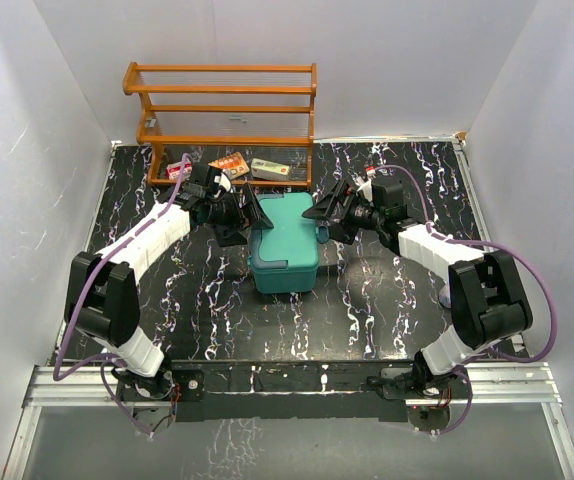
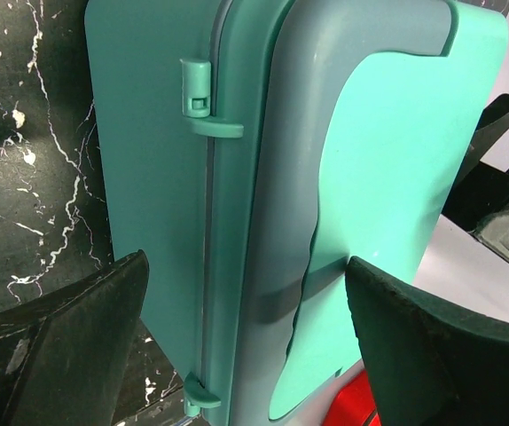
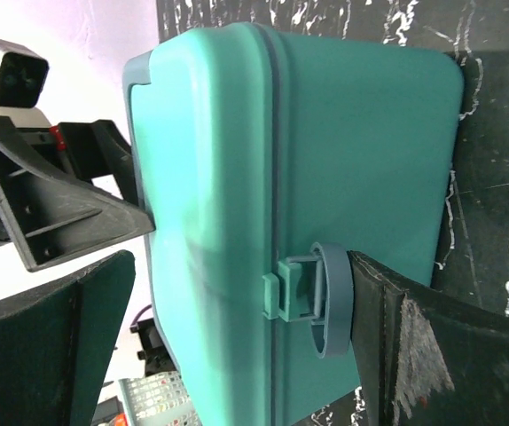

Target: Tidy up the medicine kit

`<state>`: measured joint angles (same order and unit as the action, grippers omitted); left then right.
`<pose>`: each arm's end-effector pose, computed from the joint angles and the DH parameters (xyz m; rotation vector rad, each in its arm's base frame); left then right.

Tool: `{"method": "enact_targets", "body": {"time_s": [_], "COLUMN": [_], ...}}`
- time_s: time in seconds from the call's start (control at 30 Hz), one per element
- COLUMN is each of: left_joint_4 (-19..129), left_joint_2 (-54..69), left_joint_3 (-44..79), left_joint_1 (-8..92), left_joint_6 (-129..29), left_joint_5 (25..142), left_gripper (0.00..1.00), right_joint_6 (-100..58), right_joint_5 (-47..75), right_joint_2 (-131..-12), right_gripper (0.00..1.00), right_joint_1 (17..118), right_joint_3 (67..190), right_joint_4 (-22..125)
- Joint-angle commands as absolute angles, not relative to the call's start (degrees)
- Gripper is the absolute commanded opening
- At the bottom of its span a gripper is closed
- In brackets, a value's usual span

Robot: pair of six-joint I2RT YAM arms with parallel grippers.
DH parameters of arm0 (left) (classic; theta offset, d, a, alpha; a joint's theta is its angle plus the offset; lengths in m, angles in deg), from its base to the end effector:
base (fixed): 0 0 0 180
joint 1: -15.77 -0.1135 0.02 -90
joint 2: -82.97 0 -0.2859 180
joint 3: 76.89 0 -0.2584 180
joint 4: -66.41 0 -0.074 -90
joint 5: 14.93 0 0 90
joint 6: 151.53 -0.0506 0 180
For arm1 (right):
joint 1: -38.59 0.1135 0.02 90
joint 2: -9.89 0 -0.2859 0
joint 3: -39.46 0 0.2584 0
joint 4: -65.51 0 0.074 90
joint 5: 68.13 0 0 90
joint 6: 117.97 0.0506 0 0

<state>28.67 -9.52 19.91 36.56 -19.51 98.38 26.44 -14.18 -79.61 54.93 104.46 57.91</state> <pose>0.3384 -0.1499 0.2693 -0.2648 2.5309 -0.9667 0.3275 0.1270 0.2312 0.3593 2.3124 1.3486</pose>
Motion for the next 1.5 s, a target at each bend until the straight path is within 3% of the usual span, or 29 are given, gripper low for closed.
{"method": "enact_targets", "body": {"time_s": [0.0, 0.2, 0.67, 1.0, 1.1, 1.47], "left_joint_4": [25.6, 25.7, 25.6, 26.4, 26.3, 26.5], "left_joint_2": [-10.6, -10.7, -11.0, -11.2, -11.5, -11.9], "left_joint_3": [18.5, 18.6, 17.9, 18.5, 18.5, 18.6], "left_joint_1": [36.7, 36.7, 36.7, 36.7, 36.7, 36.8], "left_joint_6": [-19.1, -19.0, -18.9, -18.7, -18.7, -18.7], "left_joint_5": [96.9, 97.2, 97.1, 97.7, 97.7, 97.8], "left_gripper": [0.90, 0.90, 0.89, 0.89, 0.89, 0.89], "right_joint_6": [28.7, 25.3, 21.4, 15.5, 14.8, 14.5], "right_joint_5": [-17.2, -15.0, -11.7, 2.0, 5.0, 7.9], "right_joint_2": [-78.5, -76.5, -78.0, -77.8, -77.7, -78.6], "right_gripper": [0.98, 0.97, 0.82, 0.61, 0.50, 0.32], "right_joint_1": [55.0, 55.5, 58.5, 63.2, 63.8, 65.3], "right_joint_3": [105.3, 106.6, 115.4, 121.6, 123.3, 126.0], "right_joint_4": [60.8, 53.5, 41.5, 29.0, 26.6, 22.3]}}
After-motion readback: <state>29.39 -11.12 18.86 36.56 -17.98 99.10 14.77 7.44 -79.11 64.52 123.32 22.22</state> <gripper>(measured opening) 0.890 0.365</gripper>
